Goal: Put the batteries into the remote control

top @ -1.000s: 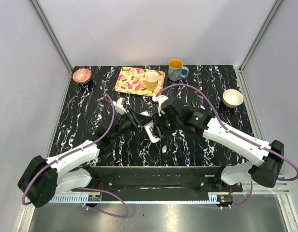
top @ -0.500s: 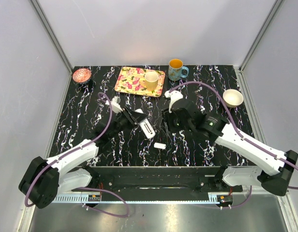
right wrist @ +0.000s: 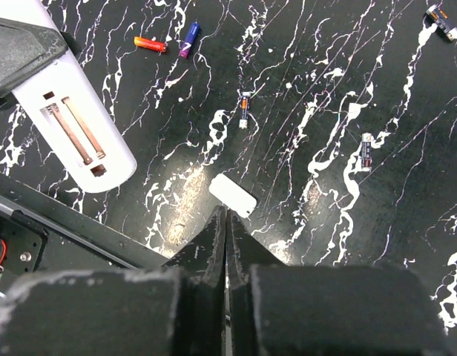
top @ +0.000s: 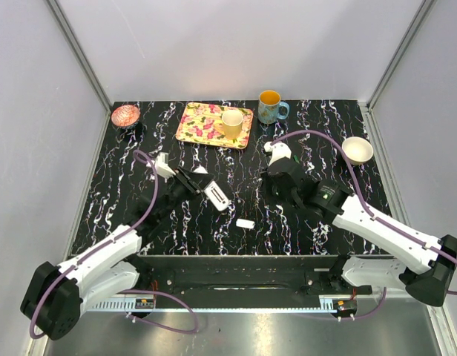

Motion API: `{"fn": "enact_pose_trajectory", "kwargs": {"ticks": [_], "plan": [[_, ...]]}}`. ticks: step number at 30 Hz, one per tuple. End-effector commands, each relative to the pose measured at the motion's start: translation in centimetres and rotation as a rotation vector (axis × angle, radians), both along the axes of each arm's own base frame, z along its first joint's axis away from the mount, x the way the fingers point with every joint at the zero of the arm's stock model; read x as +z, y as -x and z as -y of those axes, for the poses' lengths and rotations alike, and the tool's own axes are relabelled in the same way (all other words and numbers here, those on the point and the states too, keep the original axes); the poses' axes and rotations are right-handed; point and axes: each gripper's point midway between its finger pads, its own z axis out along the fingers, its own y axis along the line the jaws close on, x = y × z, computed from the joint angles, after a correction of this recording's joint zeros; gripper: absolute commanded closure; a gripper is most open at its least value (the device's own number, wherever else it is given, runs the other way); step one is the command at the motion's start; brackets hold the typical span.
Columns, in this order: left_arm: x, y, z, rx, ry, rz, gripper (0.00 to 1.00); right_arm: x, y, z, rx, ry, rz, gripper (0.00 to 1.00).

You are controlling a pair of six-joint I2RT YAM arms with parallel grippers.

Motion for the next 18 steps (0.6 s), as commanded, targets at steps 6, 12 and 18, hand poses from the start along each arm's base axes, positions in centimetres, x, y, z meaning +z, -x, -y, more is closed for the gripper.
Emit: {"fn": "enact_pose_trajectory", "kwargs": {"ticks": [6, 12, 18], "plan": [[1.3, 0.2, -0.8, 0.013, 0.043, 0.033, 1.0, 0.8, -0.6, -0.5, -0.014, -0.041, 0.016, 1.0], [2.3, 1.7, -1.4, -0.012, 0.131, 0.119, 1.0, -1.5, -0.4, -0.6, -0.026, -0.059, -0.021, 1.0], [2.2, 2.9, -2.7, -0.042, 0.263, 0.207, 1.0, -1.3, 1.1, -3.0, 0.174, -0.187, 0.019, 1.0]]}}
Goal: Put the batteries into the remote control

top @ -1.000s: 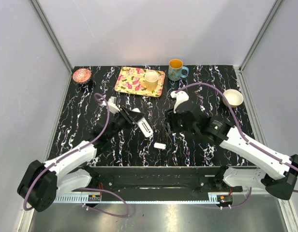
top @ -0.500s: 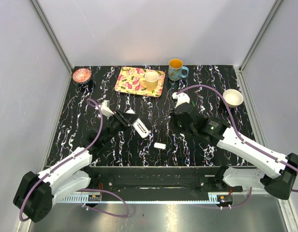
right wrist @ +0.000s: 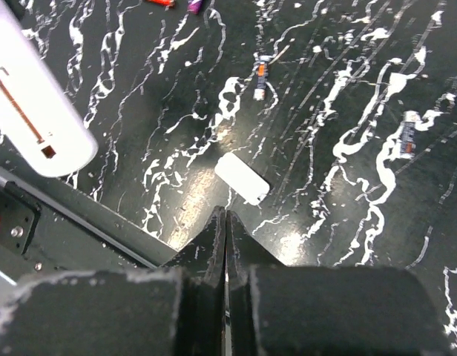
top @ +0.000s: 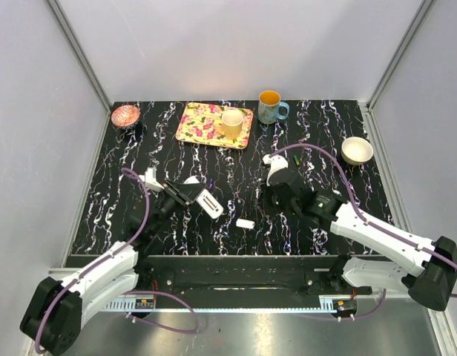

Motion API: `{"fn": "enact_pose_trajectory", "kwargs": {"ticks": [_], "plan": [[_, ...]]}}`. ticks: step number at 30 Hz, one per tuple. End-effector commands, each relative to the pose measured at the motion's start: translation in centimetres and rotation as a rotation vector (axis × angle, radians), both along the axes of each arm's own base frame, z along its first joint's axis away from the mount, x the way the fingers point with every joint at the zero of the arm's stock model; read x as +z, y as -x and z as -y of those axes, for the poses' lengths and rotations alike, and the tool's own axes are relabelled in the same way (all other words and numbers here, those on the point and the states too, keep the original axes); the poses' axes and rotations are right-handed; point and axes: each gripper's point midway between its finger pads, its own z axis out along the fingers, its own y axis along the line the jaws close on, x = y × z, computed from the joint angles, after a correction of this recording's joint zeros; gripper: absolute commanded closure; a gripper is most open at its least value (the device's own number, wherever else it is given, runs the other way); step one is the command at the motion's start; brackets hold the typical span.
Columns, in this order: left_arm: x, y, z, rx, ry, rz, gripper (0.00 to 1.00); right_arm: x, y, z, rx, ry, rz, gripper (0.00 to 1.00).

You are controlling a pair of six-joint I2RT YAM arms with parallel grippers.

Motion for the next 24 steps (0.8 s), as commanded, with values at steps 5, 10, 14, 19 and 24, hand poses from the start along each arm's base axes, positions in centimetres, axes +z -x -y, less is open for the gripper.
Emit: {"fn": "enact_pose_trajectory", "kwargs": {"ticks": [5, 10, 14, 19, 24], "plan": [[2.3, 1.5, -0.9, -0.062, 0.146, 0.156, 1.0, 1.6, -0.5, -2.8, 0.153, -0.189, -0.013, 1.0], [-0.5, 1.1, -0.4, -0.081, 0.014, 0.011, 1.0, -2.3, -2.2, -0.4, 0.014, 0.014, -0.069, 0.92], [-0.9, 1.3, -0.3, -0.118, -0.155, -0.027, 1.0, -5.5, -1.1, -1.3, 0.111, 0.155, -0.111, 0.51], [1.5, 2.8, -0.7, -0.135, -0.17, 0.06, 1.0, -7.4, -1.2, -2.1, 0.186, 0.24, -0.085, 0.34], [3.0, 4.0, -1.3, -0.134, -0.174, 0.093, 1.0, -8.6, -1.6, -3.3, 0.265, 0.284, -0.069, 0.34]]}}
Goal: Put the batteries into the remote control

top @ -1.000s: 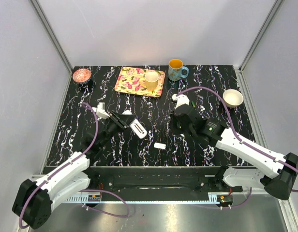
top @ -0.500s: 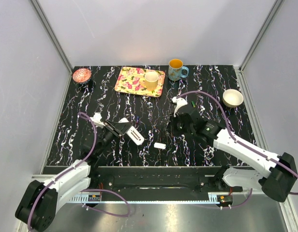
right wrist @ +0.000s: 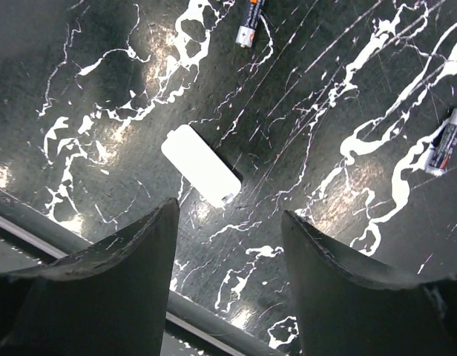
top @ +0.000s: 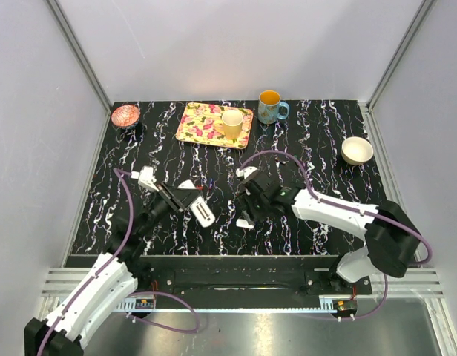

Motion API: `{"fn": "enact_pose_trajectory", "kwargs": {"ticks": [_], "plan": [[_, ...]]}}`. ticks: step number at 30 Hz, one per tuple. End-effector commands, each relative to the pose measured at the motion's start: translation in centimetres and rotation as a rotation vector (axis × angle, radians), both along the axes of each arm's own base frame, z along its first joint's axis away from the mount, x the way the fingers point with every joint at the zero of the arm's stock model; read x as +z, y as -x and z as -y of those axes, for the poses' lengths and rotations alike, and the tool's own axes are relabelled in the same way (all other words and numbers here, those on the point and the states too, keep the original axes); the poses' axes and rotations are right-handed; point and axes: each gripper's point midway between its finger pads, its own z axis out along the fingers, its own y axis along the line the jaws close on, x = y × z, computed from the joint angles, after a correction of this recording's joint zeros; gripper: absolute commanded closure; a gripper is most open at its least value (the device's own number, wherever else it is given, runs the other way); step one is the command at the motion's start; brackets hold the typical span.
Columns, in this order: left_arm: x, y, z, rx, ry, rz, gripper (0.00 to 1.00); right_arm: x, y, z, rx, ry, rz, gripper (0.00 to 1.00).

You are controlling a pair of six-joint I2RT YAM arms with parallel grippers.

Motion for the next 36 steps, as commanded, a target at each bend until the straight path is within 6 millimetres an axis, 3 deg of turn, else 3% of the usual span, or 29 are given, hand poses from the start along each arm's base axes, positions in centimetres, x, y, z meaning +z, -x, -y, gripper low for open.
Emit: {"fn": "enact_pose_trajectory", "kwargs": {"ticks": [1, 5, 11, 19, 27, 36], "plan": [[1.7, 1.0, -0.1, -0.031, -0.023, 0.027, 1.0, 1.1, -1.7, -1.9, 0.106, 0.008, 0.094, 0.34], [0.8, 1.4, -0.1, -0.034, 0.015, 0.008, 1.0, -0.4, -1.9, -2.8, 0.17, 0.057, 0.063, 0.34], [1.2, 1.6, 0.3, -0.058, 0.041, 0.024, 1.0, -2.5, -0.7, -3.8, 0.252, 0.061, -0.031, 0.35], [1.4, 1.8, 0.4, -0.071, 0.044, 0.035, 1.0, -5.0, 0.4, -3.2, 0.278, 0.106, -0.108, 0.37], [1.1, 1.8, 0.6, -0.074, 0.043, 0.028, 1.0, -6.3, 0.5, -2.8, 0.255, 0.137, -0.135, 0.4], [0.9, 1.8, 0.6, -0.074, 0.046, 0.024, 1.0, -6.9, 0.3, -1.7, 0.108, 0.176, -0.156, 0.52]]}}
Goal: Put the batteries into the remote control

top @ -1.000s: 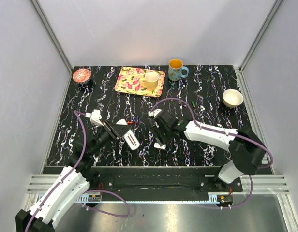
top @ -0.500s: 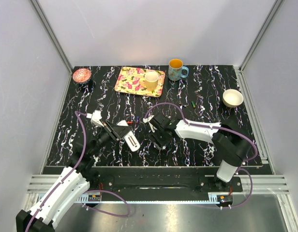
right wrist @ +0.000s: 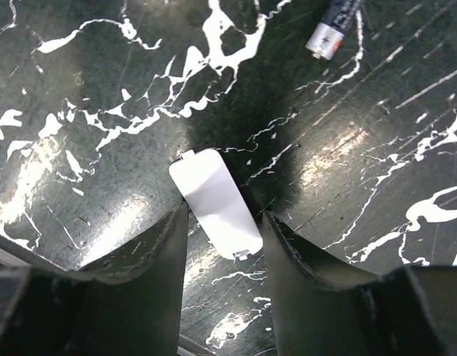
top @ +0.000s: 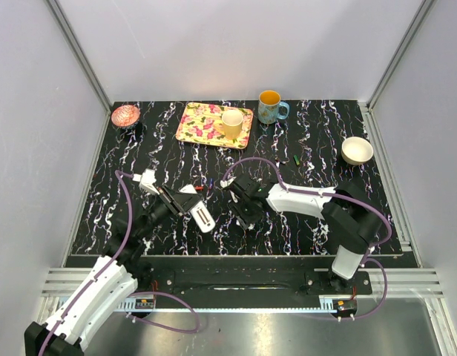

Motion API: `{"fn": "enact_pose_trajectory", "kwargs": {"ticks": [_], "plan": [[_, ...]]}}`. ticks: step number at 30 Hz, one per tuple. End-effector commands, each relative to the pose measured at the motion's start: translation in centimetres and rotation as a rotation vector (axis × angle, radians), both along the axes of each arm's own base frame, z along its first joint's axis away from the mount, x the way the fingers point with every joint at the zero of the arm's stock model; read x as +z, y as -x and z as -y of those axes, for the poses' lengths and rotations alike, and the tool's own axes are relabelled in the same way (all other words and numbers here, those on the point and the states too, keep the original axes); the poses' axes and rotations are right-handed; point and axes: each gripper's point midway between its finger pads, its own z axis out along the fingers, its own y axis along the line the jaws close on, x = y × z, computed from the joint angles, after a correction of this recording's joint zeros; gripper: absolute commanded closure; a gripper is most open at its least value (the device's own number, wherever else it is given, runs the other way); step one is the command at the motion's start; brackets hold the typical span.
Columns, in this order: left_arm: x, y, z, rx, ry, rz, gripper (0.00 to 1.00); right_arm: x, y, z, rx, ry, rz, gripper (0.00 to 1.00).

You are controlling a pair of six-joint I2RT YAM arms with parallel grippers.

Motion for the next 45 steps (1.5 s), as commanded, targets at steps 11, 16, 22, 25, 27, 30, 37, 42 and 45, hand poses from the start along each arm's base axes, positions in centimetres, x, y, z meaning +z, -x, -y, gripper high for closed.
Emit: {"fn": "enact_pose_trajectory", "kwargs": {"ticks": [11, 16, 22, 25, 27, 30, 37, 42, 45], "plan": [[1.0, 0.4, 0.5, -0.031, 0.052, 0.037, 1.0, -0.8, -0.2, 0.8, -0.317, 0.008, -0.048, 0.61], [0.8, 0.4, 0.5, -0.033, 0.051, 0.035, 1.0, -1.6, -0.9, 3.0, -0.444, 0.01, -0.078, 0.61], [0.7, 0.4, 0.5, -0.028, 0.049, 0.033, 1.0, -2.1, -2.0, 5.2, -0.539, 0.011, -0.076, 0.6], [0.7, 0.3, 0.5, -0.024, 0.045, 0.037, 1.0, -2.1, -2.3, 5.3, -0.543, 0.01, -0.066, 0.6], [0.8, 0.2, 0.4, -0.022, 0.043, 0.041, 1.0, -1.6, -2.5, 4.8, -0.538, -0.02, -0.062, 0.58], [1.0, 0.1, 0.4, -0.017, 0.039, 0.047, 1.0, 0.8, -3.0, 4.4, -0.534, -0.075, -0.025, 0.46], [0.6, -0.6, 0.5, -0.004, 0.038, 0.02, 1.0, 9.1, -5.6, 4.5, -0.538, -0.168, 0.134, 0.36], [0.7, -0.9, 1.3, -0.032, 0.092, 0.006, 1.0, 9.6, -8.3, 9.0, -0.675, -0.073, 0.258, 0.37], [0.6, -1.3, 1.2, -0.013, 0.125, -0.002, 1.0, 8.2, -10.2, 12.5, -0.742, -0.011, 0.286, 0.42]]}}
